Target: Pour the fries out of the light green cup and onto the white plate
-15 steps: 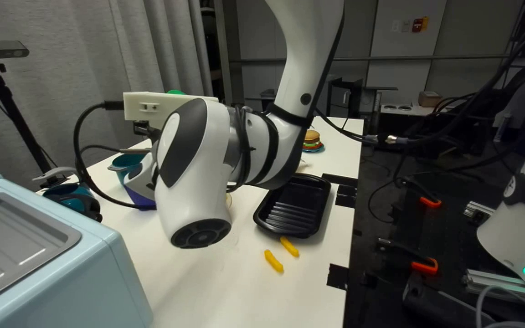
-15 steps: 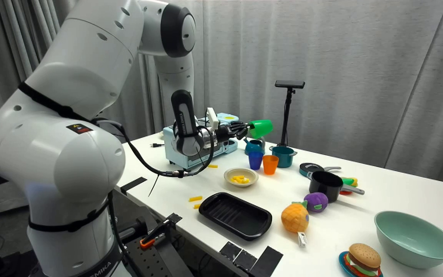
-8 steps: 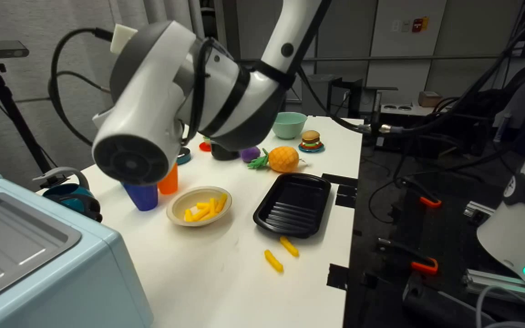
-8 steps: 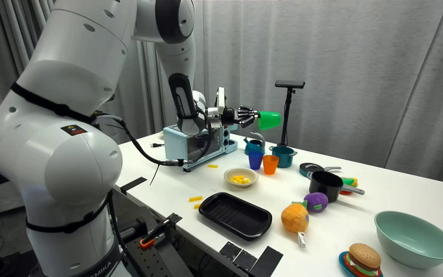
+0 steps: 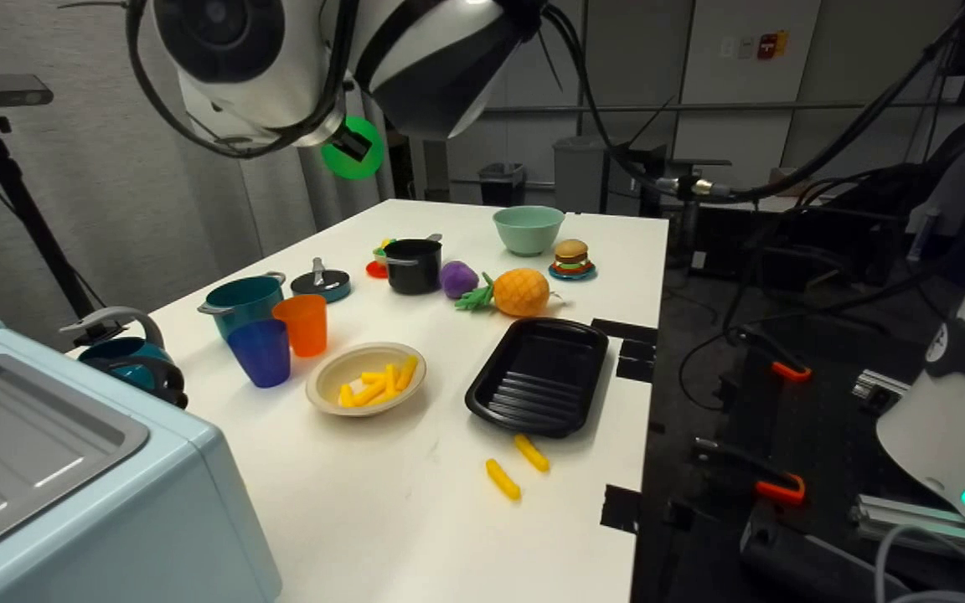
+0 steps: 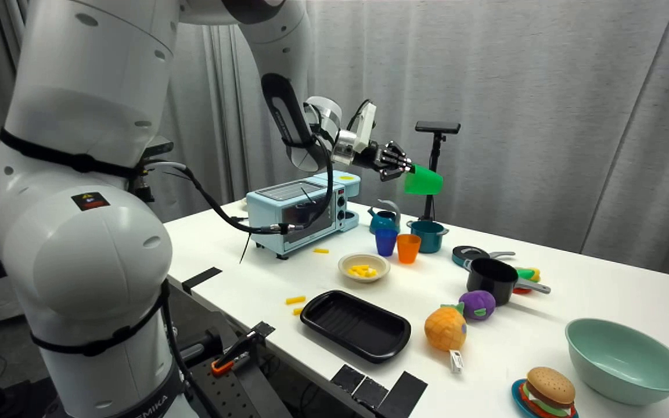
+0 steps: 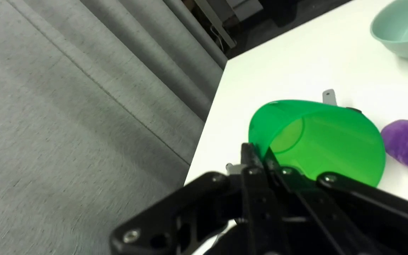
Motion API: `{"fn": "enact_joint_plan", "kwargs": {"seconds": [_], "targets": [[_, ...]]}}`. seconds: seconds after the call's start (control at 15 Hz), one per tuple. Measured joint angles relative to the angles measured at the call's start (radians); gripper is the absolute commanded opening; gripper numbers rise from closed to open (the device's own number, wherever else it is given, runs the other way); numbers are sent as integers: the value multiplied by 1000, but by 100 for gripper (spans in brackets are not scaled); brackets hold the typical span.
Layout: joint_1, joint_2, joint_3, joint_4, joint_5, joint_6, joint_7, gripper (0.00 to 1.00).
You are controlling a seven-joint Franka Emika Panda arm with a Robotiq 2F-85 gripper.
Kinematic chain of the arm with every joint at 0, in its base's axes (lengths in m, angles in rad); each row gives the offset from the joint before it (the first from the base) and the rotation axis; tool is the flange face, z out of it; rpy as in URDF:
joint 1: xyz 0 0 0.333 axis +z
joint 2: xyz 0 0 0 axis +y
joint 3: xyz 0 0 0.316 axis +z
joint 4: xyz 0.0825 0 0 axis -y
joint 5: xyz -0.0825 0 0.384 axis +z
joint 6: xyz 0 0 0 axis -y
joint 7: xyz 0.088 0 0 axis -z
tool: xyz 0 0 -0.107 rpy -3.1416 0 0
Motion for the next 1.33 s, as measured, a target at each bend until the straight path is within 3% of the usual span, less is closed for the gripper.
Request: {"fn": "enact_joint_plan", "kwargs": {"seconds": [0.6, 1.33], "targets": [[-151, -19, -72, -17, 328, 434, 19, 1], [-251, 11, -125, -127, 932, 709, -17, 1]]}}
